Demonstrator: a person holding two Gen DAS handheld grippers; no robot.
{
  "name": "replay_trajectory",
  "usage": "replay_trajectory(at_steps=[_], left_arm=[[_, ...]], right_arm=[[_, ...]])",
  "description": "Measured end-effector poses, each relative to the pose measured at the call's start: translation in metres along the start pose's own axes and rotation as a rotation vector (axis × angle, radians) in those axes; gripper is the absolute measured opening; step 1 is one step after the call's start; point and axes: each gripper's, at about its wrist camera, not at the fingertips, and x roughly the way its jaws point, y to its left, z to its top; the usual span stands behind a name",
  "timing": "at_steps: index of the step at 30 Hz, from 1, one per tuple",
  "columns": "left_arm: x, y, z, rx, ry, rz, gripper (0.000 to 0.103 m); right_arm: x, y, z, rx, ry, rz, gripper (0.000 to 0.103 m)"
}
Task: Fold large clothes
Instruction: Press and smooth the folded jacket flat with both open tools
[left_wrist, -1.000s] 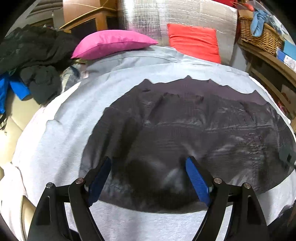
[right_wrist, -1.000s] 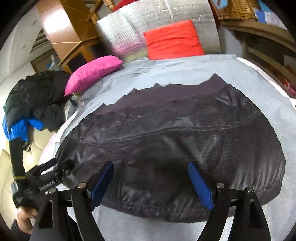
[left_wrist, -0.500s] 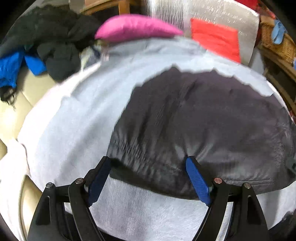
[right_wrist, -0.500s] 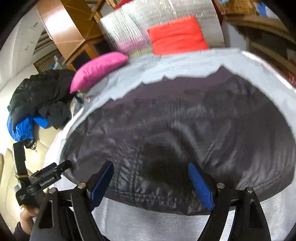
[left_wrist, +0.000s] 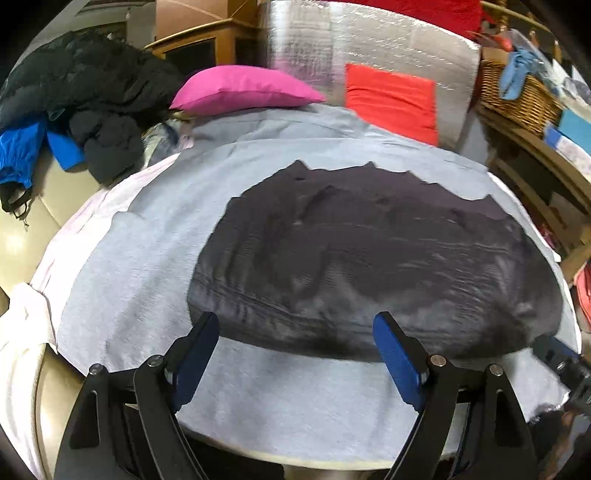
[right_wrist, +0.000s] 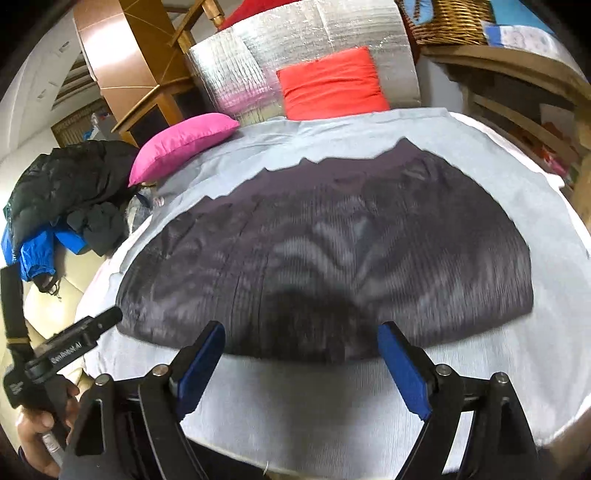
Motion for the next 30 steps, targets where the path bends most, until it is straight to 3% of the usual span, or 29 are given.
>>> replay_trajectory(at_steps=[6, 11, 17, 20, 22, 24, 27, 30], left_arm=[[0.011, 0.002, 0.009, 0.016, 0.010, 0.018, 0.086], [0.031, -0.004, 0.021, 0.062, 0.007, 0.031, 0.086], [0.057, 0.017, 0.025, -0.030, 0.037, 0.005, 0.086], [0.058, -0.004, 0.029, 0.023, 0.011, 0.002, 0.086], [0.059, -0.022, 0.033, 0.067, -0.008, -0.010, 0.086], [0.058, -0.041, 0.039, 0.109, -0.022, -0.019, 0.086], [0.055, -0.069, 0.053, 0.146, -0.049, -0.061, 0.086], [0.064, -0.099, 0.070, 0.180, -0.050, -0.078, 0.086]], right_arm=[[-0.011, -0.022, -0.006, 0.053, -0.019, 0.004, 0.087], [-0.014, -0.076, 0.019, 0.159, -0.070, -0.107, 0.087], [-0.009, -0.148, 0.045, 0.256, -0.062, -0.182, 0.087], [0.004, -0.165, 0.055, 0.250, -0.048, -0.235, 0.087], [0.025, -0.170, 0.057, 0.197, 0.033, -0.322, 0.087], [0.034, -0.174, 0.058, 0.192, 0.061, -0.336, 0.087], [0.011, -0.165, 0.069, 0.173, -0.020, -0.410, 0.087], [-0.007, -0.144, 0.087, 0.160, -0.089, -0.308, 0.088]])
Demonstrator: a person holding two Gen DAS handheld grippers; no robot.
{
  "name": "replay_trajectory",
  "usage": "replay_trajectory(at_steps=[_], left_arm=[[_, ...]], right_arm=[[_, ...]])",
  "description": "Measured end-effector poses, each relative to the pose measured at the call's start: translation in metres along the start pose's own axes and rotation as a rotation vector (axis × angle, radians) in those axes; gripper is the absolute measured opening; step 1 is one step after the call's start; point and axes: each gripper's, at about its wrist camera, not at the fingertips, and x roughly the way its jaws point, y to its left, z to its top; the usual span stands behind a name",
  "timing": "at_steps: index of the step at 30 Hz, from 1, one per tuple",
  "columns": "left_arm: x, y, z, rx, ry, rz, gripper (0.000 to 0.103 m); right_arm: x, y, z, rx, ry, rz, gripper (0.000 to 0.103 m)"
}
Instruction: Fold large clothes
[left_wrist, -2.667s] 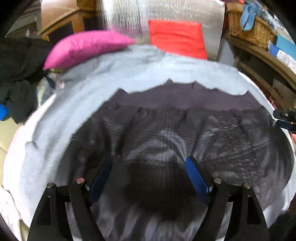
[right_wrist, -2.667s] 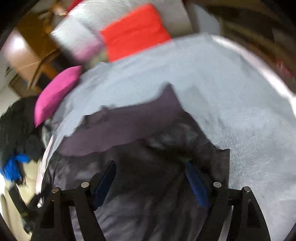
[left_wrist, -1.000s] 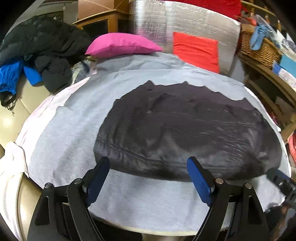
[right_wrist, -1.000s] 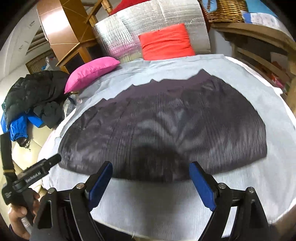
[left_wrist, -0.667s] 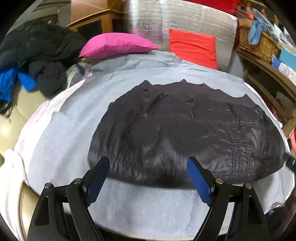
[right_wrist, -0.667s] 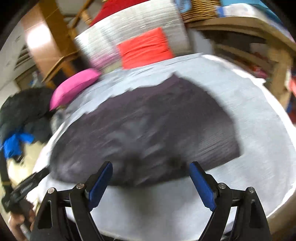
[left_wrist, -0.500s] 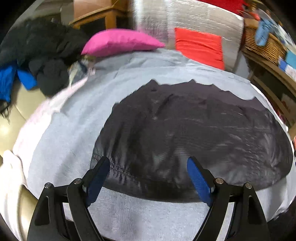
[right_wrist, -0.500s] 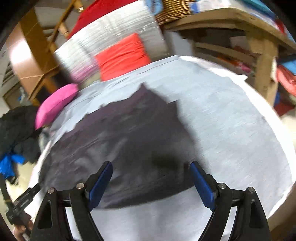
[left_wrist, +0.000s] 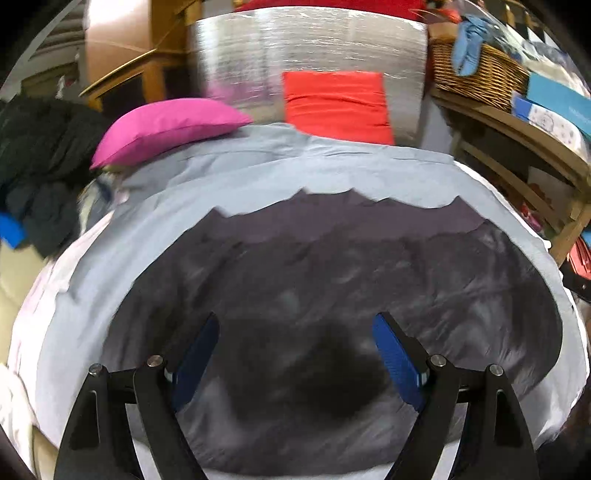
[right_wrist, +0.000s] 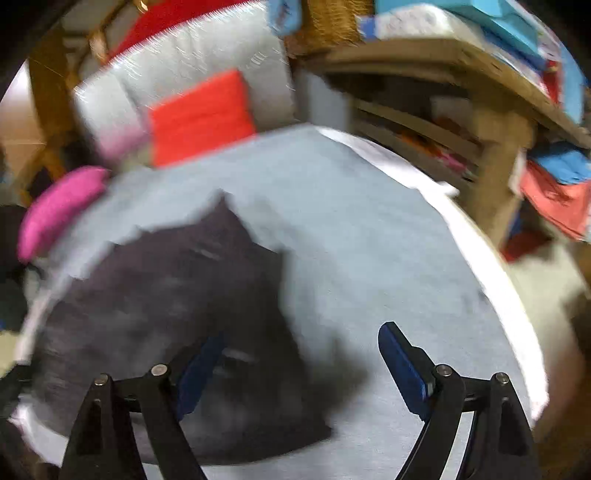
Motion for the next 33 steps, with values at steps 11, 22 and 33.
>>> replay_trajectory(at_steps=[11, 22, 33], left_arm=[[0.089, -0.052, 0.006, 0.078, 0.190, 0.116, 0.091], [0.021, 0.042, -0.014, -0.028, 0.071, 0.193, 0.090], [-0.005, 0.062, -0.027, -0.094, 0.081, 0.150, 0.090]], right_arm=[[0.102, 0.089, 0.008, -0.362, 0.178, -0.108, 0.091], [0.018, 0.111, -0.007, -0.302, -0.012, 0.032, 0.094], [0.018, 0.139, -0.050, -0.370, 0.032, 0.003, 0.094]])
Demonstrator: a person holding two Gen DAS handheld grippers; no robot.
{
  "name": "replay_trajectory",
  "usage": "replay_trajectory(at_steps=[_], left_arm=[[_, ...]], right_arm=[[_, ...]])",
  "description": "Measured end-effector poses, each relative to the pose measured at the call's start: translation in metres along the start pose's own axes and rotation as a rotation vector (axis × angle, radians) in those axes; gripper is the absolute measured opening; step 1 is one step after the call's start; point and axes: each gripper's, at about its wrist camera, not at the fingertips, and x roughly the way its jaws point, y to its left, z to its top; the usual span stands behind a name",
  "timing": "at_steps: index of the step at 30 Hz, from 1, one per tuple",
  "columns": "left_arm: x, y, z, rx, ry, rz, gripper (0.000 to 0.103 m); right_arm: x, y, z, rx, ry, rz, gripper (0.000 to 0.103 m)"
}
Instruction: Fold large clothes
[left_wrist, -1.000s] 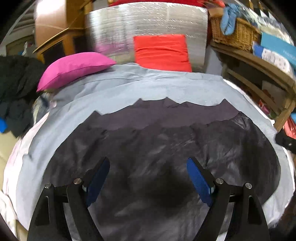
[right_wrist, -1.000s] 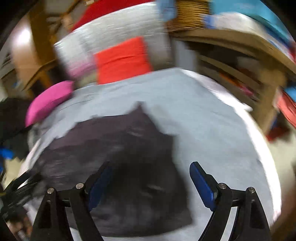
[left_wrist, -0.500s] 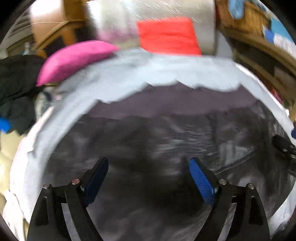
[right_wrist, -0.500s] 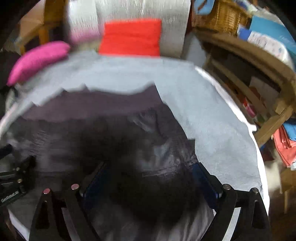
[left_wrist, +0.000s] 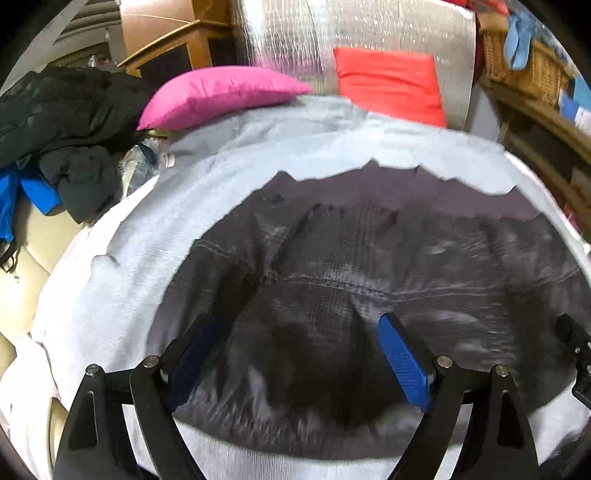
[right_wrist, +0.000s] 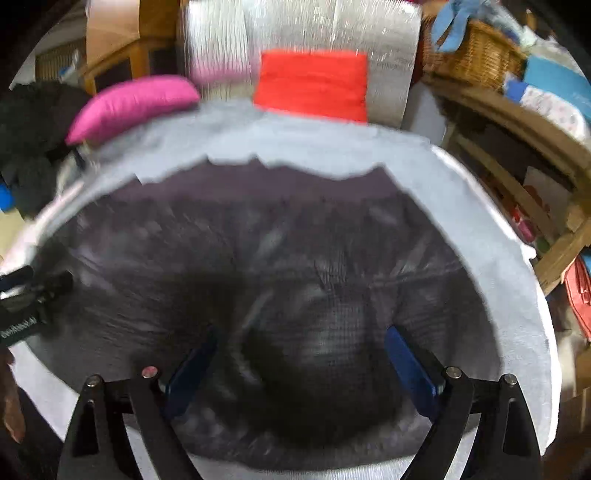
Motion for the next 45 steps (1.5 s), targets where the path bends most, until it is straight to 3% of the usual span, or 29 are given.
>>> replay_trajectory(at_steps=[4, 9, 18, 40, 45], left_arm=[[-0.043, 0.009, -0.012, -0.035, -0.050, -0.038, 0.090], [-0.082, 0.018, -0.032, -0.061, -0.074, -0.094, 0.090], [-0.137, 0.032, -0.066, -0.087, -0.122, -0.099, 0.092], [-0.158, 0.014, -0.081, 0.018, -0.171, -0.067, 0.094], [-0.160, 0.015, -0.081, 0.015, -0.178, -0.072, 0.102]], right_arm=[[-0.048, 0.007, -0.013, 0.041, -0.071, 0.048, 0.094], [-0.089, 0.031, -0.044, 0.075, -0.097, 0.116, 0.094], [-0.136, 0.038, -0.092, 0.144, -0.116, 0.144, 0.094], [-0.174, 0.039, -0.092, 0.115, -0.204, 0.064, 0.095], [-0.177, 0.039, -0.091, 0.105, -0.213, 0.060, 0.095]])
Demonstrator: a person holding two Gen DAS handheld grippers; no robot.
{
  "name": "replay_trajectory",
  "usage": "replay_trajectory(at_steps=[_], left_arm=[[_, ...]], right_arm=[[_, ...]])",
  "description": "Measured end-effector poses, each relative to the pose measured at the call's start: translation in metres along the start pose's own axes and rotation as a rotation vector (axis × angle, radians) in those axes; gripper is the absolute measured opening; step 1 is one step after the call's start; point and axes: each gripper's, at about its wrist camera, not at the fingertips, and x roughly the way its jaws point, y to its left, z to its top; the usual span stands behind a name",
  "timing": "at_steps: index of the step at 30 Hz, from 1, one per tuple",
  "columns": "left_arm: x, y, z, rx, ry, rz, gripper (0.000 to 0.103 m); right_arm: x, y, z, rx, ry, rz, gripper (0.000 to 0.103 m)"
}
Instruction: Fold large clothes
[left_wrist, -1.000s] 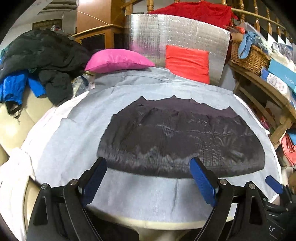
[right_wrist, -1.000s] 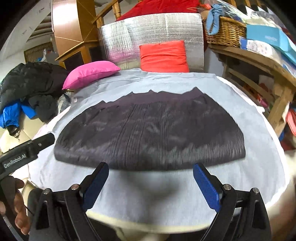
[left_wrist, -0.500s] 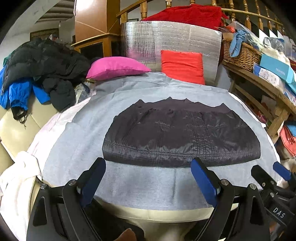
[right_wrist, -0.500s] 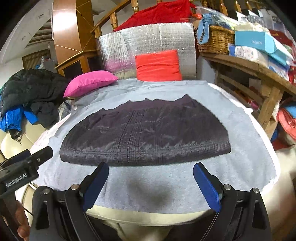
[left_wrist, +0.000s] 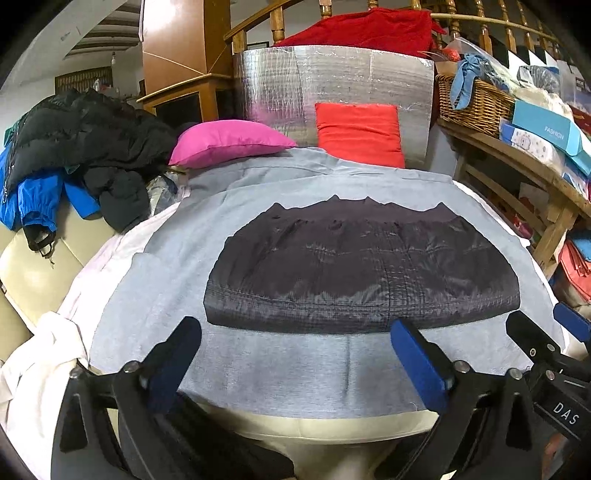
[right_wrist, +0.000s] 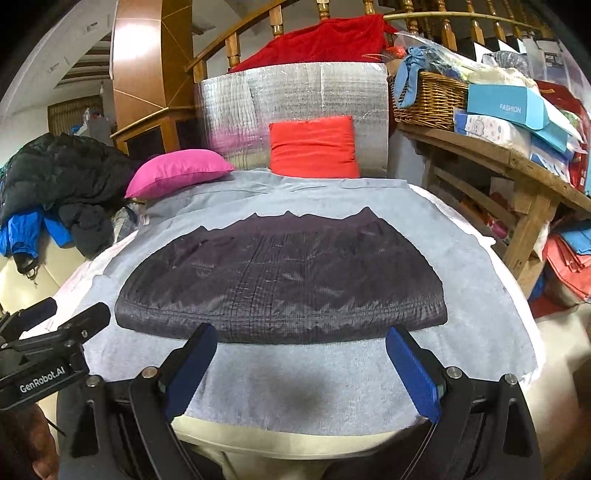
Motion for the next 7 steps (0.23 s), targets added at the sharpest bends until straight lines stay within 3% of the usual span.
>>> replay_trajectory(at_steps=[7], left_arm=[[-0.0022, -0.0027, -0.0007, 0.015, -0.014, -0.014, 0.102]], right_arm=[[-0.0008, 0.0005, 0.0012, -0.005, -0.004, -0.001, 0.095]])
